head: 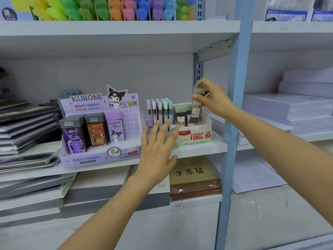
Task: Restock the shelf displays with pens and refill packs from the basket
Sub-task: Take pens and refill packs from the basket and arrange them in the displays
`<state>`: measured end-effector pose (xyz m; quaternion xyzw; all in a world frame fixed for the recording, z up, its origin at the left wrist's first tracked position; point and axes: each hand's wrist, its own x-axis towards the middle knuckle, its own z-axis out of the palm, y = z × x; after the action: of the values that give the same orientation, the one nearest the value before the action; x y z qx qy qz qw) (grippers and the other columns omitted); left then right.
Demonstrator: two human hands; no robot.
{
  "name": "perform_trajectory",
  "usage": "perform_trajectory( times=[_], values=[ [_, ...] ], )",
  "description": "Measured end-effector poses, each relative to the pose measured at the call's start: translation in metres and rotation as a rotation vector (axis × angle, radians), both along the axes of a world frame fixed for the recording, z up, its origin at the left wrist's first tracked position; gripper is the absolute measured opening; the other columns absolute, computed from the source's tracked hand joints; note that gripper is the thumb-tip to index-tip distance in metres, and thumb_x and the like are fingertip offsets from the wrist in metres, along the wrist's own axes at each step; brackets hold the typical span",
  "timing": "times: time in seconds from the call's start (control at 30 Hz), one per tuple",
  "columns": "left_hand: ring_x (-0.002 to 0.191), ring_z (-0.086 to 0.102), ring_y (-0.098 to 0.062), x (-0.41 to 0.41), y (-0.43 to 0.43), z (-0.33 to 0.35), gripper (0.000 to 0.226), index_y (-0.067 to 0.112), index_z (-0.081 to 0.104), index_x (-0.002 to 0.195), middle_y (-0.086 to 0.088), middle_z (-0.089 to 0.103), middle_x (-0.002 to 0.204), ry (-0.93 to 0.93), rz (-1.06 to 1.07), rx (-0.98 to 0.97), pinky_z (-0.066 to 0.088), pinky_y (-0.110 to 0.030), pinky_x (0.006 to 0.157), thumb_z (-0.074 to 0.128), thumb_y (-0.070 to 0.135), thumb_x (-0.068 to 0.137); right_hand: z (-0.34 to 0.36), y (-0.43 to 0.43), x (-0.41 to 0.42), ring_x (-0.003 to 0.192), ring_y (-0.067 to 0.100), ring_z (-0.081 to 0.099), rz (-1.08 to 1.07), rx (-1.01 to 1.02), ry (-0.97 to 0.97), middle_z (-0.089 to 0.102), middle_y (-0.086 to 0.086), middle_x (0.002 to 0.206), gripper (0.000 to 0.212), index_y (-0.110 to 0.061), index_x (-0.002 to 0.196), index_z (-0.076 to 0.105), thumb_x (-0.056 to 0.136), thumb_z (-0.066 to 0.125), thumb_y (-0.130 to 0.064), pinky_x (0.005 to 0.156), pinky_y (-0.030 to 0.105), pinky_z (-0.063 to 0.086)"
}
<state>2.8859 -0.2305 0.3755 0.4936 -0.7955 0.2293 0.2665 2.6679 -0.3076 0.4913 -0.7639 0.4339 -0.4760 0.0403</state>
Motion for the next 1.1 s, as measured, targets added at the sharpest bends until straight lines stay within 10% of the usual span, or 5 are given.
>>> perform_trajectory(
  times=[0.53, 1.1],
  values=[
    [0.147, -0.012, -0.02, 0.001, 0.0, 0.001, 0.083, 0.032, 0.002, 0.155, 0.002, -0.004, 0.163, -0.017, 0.011, 0.003, -0.019, -0.043, 0.116, 0.056, 0.04, 0.091, 0.001, -0.012, -0.008, 0.085, 0.018, 0.057, -0.123, 0.207, 0.24, 0.059, 0.0, 0.094, 0.009, -0.019, 0.099, 0.049, 0.096, 0.057, -0.023, 0.061, 0.022, 0.04],
    [0.148, -0.013, -0.021, 0.001, -0.001, 0.002, 0.083, 0.033, 0.0, 0.154, 0.002, -0.007, 0.163, -0.031, 0.011, 0.027, -0.018, -0.044, 0.116, 0.054, 0.04, 0.092, -0.029, -0.016, 0.003, 0.1, 0.016, 0.052, -0.339, 0.053, 0.01, 0.05, -0.001, 0.107, 0.015, -0.016, 0.096, 0.065, 0.084, 0.073, -0.021, 0.081, 0.024, 0.04]
  ],
)
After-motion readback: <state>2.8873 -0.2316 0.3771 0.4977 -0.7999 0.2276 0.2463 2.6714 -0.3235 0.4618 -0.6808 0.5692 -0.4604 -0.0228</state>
